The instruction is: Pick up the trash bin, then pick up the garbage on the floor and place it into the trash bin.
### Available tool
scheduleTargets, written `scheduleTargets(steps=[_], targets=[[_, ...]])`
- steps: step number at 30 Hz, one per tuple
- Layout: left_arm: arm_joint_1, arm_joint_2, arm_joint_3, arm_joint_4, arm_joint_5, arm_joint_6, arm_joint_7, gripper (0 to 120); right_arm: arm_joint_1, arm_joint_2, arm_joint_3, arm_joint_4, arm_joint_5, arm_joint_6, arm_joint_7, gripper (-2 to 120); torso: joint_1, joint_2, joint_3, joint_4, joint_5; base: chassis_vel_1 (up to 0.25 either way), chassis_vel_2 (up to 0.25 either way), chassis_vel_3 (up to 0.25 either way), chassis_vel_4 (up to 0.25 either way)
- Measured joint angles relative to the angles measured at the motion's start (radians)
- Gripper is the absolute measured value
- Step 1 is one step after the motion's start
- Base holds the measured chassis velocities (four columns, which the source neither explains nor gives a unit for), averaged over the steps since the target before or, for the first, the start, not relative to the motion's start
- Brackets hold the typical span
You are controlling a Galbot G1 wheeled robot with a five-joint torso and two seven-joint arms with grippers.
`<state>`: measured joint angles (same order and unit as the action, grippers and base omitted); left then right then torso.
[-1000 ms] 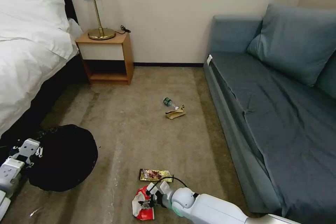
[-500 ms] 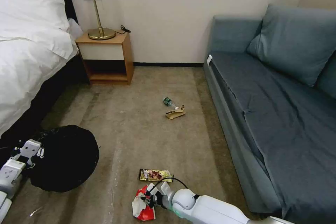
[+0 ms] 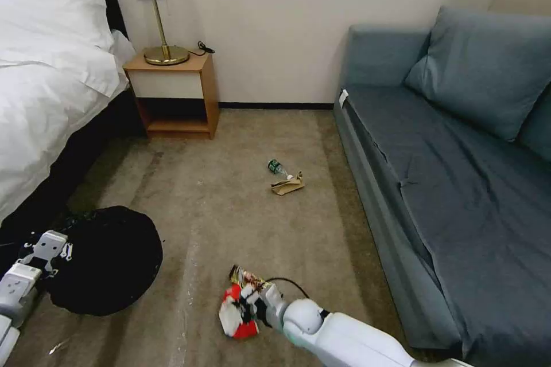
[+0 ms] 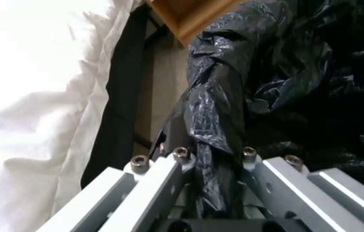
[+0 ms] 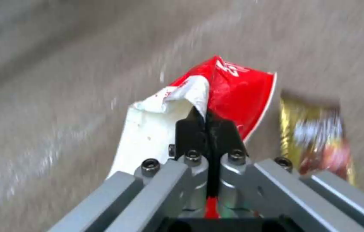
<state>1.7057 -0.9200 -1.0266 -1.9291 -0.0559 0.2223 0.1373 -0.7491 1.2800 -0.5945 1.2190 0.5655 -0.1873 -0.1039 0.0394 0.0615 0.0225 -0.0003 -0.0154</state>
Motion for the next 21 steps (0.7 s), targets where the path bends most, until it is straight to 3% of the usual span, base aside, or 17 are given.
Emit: scheduleTargets(steps=[4,11,16,21], targets=[[-0.006,0.002,0.001,0.010,0.002,-0.004,0.000,4,0.005,-0.026,0.031,0.073,-0.001,-0.008,0.004,0,0.000,0.000,0.000,0.0001,0.0003,0.000,0.000,0.000,0.000],[-0.029,0.000,0.015,0.023,-0.003,-0.016,0.001,4,-0.023,-0.150,0.117,0.270,0.001,-0.036,0.026,0,0.000,0.000,0.000,-0.0003,0.0005,0.000,0.000,0.000,0.000],[-0.078,-0.015,0.074,0.037,-0.013,-0.022,0.004,4,-0.003,-0.212,0.183,0.424,0.041,-0.074,0.051,0,0.000,0.000,0.000,-0.0003,0.0002,0.000,0.000,0.000,0.000],[-0.126,-0.021,0.128,0.040,-0.026,-0.022,0.004,4,0.067,-0.198,0.188,0.483,0.108,-0.108,0.080,0,0.000,0.000,0.000,-0.0001,0.0001,0.000,0.000,0.000,0.000]])
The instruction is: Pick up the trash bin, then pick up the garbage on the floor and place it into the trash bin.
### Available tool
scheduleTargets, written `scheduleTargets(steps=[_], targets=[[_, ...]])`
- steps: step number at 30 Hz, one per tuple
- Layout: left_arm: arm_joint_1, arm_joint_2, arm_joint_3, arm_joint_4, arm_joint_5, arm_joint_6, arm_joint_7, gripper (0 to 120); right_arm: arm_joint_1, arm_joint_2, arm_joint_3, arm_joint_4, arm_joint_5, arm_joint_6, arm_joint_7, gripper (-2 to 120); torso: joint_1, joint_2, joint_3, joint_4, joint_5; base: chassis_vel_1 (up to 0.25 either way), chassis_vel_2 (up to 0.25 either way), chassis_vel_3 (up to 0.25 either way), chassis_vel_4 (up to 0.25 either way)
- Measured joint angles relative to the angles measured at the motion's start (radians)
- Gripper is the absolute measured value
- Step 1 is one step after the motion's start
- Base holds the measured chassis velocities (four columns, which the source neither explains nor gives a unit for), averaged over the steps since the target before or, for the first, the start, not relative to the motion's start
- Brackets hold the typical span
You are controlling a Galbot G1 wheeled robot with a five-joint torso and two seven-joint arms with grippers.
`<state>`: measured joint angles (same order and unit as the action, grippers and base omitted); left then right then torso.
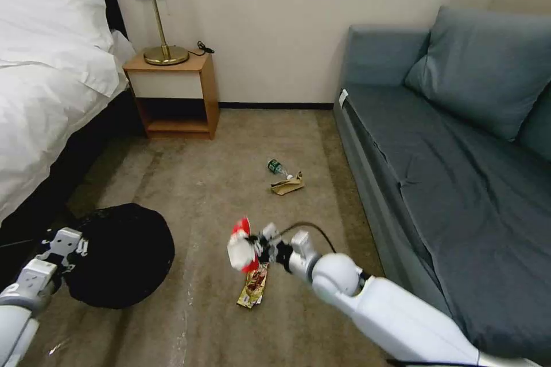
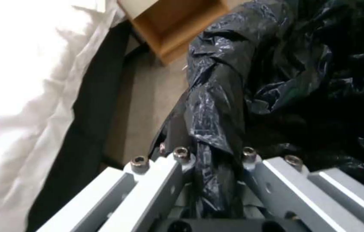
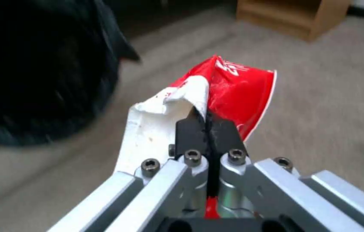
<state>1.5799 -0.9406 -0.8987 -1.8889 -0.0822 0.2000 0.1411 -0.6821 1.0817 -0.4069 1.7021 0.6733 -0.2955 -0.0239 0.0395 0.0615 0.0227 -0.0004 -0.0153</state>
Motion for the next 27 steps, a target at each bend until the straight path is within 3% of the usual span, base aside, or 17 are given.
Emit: scheduleTargets(steps=[12,20,27], targets=[[-0.101,0.000,0.107,0.040,-0.049,-0.003,-0.014,4,0.147,0.186,-0.118,0.003,0.158,-0.032,0.060,0,0.000,0.000,0.000,0.0003,-0.0001,0.000,0.000,0.000,0.000],[-0.119,-0.003,0.125,0.048,-0.081,-0.003,-0.016,4,0.189,0.270,-0.172,-0.080,0.165,-0.009,0.062,0,0.000,0.000,0.000,0.0001,-0.0002,0.000,0.000,0.000,0.000],[-0.116,-0.008,0.127,0.045,-0.105,-0.009,-0.021,4,0.198,0.350,-0.208,-0.228,0.131,0.078,0.059,0,0.000,0.000,0.000,0.0002,0.0000,0.000,0.000,0.000,0.000]])
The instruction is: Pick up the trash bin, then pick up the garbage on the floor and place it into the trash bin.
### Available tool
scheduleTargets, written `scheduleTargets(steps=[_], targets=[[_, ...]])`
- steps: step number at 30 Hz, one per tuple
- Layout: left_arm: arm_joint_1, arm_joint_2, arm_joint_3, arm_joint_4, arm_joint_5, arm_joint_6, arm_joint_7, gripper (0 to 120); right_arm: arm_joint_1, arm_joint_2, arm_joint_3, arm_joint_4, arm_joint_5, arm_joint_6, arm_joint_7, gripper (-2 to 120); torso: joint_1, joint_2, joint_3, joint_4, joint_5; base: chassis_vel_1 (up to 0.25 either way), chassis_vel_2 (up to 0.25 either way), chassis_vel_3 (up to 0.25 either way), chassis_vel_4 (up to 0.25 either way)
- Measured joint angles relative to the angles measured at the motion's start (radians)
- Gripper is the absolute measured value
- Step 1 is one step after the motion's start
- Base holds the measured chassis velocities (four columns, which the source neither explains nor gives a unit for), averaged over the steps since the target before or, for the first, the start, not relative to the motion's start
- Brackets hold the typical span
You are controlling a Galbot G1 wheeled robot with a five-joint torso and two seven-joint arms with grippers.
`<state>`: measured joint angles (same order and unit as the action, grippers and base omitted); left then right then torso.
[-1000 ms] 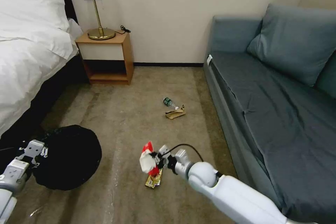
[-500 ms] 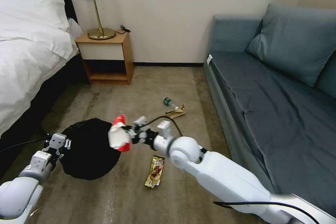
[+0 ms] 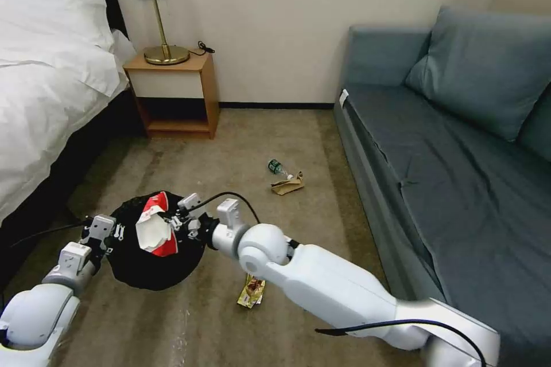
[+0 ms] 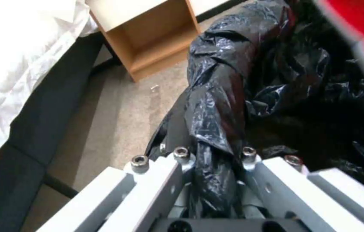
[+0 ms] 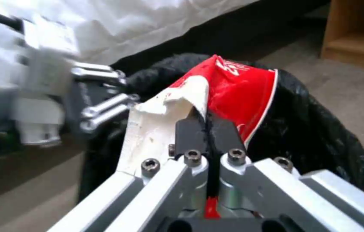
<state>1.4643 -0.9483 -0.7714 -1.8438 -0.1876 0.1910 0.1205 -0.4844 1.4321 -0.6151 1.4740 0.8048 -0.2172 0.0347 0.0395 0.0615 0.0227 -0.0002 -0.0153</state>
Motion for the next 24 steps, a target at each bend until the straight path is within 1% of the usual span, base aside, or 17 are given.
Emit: scheduleTargets(steps=[2,5,7,8,9,10,11,13,14,16,17,19,20,22,23,24], targets=[[0.001,0.000,-0.006,0.001,-0.007,0.000,-0.004,4,-0.010,0.013,-0.003,-0.035,-0.028,0.036,-0.007,0,0.000,0.000,0.000,-0.0002,0.0000,0.000,0.000,0.000,0.000],[0.004,0.000,-0.011,0.002,-0.007,-0.001,-0.005,4,-0.020,0.017,-0.003,-0.046,-0.039,0.049,-0.007,1,0.000,0.000,0.000,-0.0004,0.0000,0.000,0.000,0.000,0.000],[0.014,-0.004,-0.018,0.001,-0.007,-0.003,-0.005,4,-0.032,0.018,-0.006,-0.049,-0.057,0.064,-0.006,13,0.000,0.000,0.000,-0.0001,0.0001,0.000,0.000,0.000,0.000],[0.014,-0.004,-0.018,0.001,-0.007,-0.003,-0.005,4,-0.032,0.018,-0.006,-0.049,-0.057,0.064,-0.006,13,0.000,0.000,0.000,-0.0001,0.0001,0.000,0.000,0.000,0.000],[0.016,-0.006,-0.018,-0.001,-0.007,-0.003,-0.005,4,-0.034,0.016,-0.010,-0.048,-0.063,0.066,-0.006,16,0.000,0.000,0.000,0.0000,0.0001,0.000,0.000,0.000,0.000],[0.017,-0.010,-0.018,-0.005,-0.006,-0.003,-0.005,4,-0.036,0.013,-0.015,-0.044,-0.069,0.066,-0.006,23,0.000,0.000,0.000,0.0000,0.0000,0.000,0.000,0.000,0.000],[0.017,-0.010,-0.018,-0.005,-0.006,-0.003,-0.005,4,-0.036,0.013,-0.015,-0.044,-0.069,0.066,-0.006,23,0.000,0.000,0.000,0.0000,0.0000,0.000,0.000,0.000,0.000],[0.017,-0.015,-0.017,-0.012,-0.006,-0.003,-0.006,4,-0.038,0.011,-0.019,-0.037,-0.076,0.067,-0.005,33,0.000,0.000,0.000,-0.0003,0.0000,0.000,0.000,0.000,0.000],[0.017,-0.015,-0.017,-0.012,-0.006,-0.003,-0.006,4,-0.038,0.011,-0.019,-0.037,-0.076,0.067,-0.005,33,0.000,0.000,0.000,-0.0003,0.0000,0.000,0.000,0.000,0.000],[0.018,-0.018,-0.017,-0.016,-0.004,-0.003,-0.006,4,-0.042,0.009,-0.025,-0.032,-0.083,0.069,0.001,45,0.000,0.000,0.000,-0.0003,0.0000,0.000,0.000,0.000,0.000],[0.018,-0.018,-0.017,-0.016,-0.004,-0.003,-0.006,4,-0.042,0.009,-0.025,-0.032,-0.083,0.069,0.001,45,0.000,0.000,0.000,-0.0003,0.0000,0.000,0.000,0.000,0.000],[0.022,-0.021,-0.020,-0.017,-0.001,-0.003,-0.006,4,-0.047,0.005,-0.030,-0.023,-0.090,0.070,0.003,55,0.000,0.000,0.000,-0.0002,0.0000,0.000,0.000,0.000,0.000],[0.022,-0.021,-0.020,-0.017,-0.001,-0.003,-0.006,4,-0.047,0.005,-0.030,-0.023,-0.090,0.070,0.003,55,0.000,0.000,0.000,-0.0002,0.0000,0.000,0.000,0.000,0.000],[0.026,-0.023,-0.028,-0.013,0.002,-0.003,-0.006,4,-0.050,-0.003,-0.035,-0.005,-0.092,0.070,0.004,65,0.000,0.000,0.000,-0.0002,0.0001,0.000,0.000,0.000,0.000],[0.026,-0.023,-0.028,-0.013,0.002,-0.003,-0.006,4,-0.050,-0.003,-0.035,-0.005,-0.092,0.070,0.004,65,0.000,0.000,0.000,-0.0002,0.0001,0.000,0.000,0.000,0.000],[0.029,-0.024,-0.034,-0.009,0.004,-0.005,-0.006,4,-0.052,-0.011,-0.040,0.010,-0.093,0.067,0.005,72,0.000,0.000,0.000,-0.0002,0.0001,0.000,0.000,0.000,0.000]])
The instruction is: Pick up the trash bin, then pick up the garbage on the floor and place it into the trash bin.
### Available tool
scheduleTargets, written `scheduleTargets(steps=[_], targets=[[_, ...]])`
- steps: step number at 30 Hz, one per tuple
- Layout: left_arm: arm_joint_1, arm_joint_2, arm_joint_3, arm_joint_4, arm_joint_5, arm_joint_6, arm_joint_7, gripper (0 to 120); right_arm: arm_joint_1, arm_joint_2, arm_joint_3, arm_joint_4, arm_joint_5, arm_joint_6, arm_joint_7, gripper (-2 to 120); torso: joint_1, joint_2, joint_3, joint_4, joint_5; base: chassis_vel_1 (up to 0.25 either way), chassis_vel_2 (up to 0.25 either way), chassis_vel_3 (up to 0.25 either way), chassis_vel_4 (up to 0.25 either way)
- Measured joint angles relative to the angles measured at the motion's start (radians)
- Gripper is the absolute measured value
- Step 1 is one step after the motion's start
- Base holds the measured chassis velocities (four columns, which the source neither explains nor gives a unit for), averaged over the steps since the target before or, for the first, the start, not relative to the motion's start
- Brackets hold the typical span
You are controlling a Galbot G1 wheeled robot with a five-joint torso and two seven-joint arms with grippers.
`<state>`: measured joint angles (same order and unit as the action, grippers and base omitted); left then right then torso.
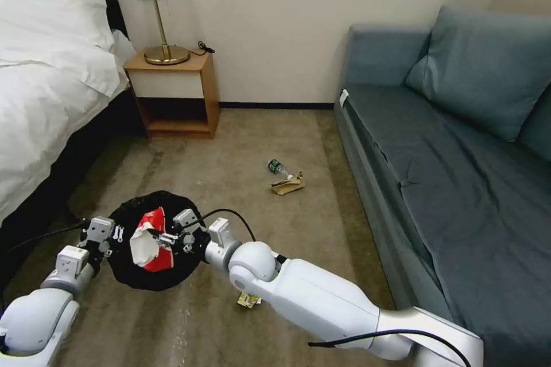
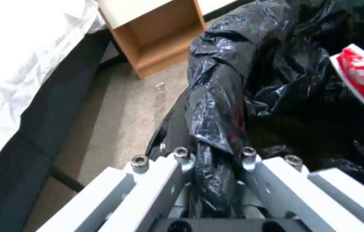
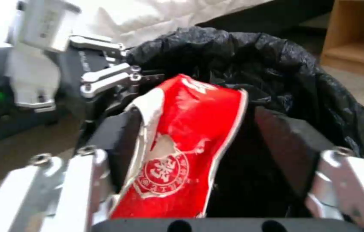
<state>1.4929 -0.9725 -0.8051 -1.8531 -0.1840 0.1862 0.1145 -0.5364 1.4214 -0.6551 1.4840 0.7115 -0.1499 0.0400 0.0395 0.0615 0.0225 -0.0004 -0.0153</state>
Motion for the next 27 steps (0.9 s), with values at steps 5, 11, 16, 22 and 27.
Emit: scheduleTargets(steps=[5,11,16,22,27], targets=[[0.006,-0.001,-0.007,0.002,0.000,-0.002,0.001,4,0.000,-0.009,-0.014,0.004,-0.053,-0.009,0.013,88,0.000,0.000,0.000,0.0001,0.0001,0.000,0.000,0.000,0.000],[0.022,-0.002,-0.010,-0.013,0.000,-0.002,0.002,4,0.077,-0.040,-0.101,-0.023,-0.123,-0.030,0.046,100,0.000,0.000,0.000,-0.0001,0.0001,0.000,0.000,0.000,0.000],[0.038,-0.020,-0.016,-0.021,-0.003,-0.002,0.004,4,0.204,-0.078,-0.186,0.014,-0.057,-0.065,0.048,100,0.000,0.000,0.000,0.0001,0.0001,0.000,0.000,0.000,0.000],[0.052,-0.044,-0.021,-0.018,0.001,-0.009,0.015,4,0.346,-0.114,-0.269,0.062,0.055,-0.120,0.031,100,0.000,0.000,0.000,0.0000,0.0000,0.000,0.000,0.000,0.000],[0.051,-0.067,-0.019,-0.012,-0.009,-0.012,0.016,4,0.430,-0.110,-0.340,0.068,0.114,-0.141,0.019,100,0.000,0.000,0.000,0.0001,0.0001,0.000,0.000,0.000,0.000]])
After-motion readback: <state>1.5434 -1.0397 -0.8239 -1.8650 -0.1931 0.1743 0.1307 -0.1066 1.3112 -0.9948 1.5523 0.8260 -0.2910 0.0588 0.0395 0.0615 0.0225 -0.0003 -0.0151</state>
